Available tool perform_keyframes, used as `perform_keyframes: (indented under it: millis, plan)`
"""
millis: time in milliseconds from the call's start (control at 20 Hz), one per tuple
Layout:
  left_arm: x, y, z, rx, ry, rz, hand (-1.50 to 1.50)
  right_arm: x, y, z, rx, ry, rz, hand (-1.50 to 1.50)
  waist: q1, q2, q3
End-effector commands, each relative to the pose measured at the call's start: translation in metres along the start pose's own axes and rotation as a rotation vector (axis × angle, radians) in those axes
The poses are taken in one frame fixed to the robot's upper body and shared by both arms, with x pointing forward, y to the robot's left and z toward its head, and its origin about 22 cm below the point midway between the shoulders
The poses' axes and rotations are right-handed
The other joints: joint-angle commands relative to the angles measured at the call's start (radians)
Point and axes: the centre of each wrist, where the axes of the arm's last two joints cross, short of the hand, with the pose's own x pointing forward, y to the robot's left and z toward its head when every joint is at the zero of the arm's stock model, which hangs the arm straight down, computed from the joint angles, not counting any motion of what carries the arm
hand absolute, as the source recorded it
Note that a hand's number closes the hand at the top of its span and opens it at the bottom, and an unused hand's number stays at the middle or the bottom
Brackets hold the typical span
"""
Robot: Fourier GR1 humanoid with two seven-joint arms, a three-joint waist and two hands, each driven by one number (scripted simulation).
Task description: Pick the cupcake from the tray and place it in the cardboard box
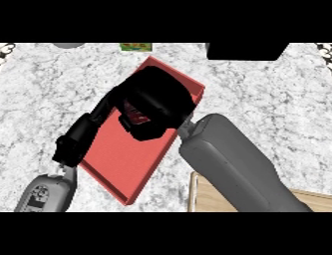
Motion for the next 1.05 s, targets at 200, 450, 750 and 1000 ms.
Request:
perform_keyframes:
  millis: [200,450,750,1000]
  plan:
    - [-0.003,-0.011,-0.003,-0.009,-0.004,-0.005,0.0,-0.022,0.032,-0.013,0.148,0.169,-0.198,-1.5,0.008,0.001,0.0]
    - [-0.005,-0.015,-0.002,-0.019,0.005,0.003,0.0,-0.053,0.059,0.0,0.071,0.129,-0.324,-1.5,0.011,0.004,0.001]
    - [-0.004,0.007,-0.009,-0.007,-0.011,0.004,0.0,-0.069,0.037,0.003,-0.176,0.131,-0.648,-1.5,0.017,0.009,0.001]
    - [0.01,-0.005,-0.01,0.009,-0.002,-0.008,0.0,-0.105,0.006,0.011,-0.255,0.127,-0.865,-1.5,0.0,0.003,0.001]
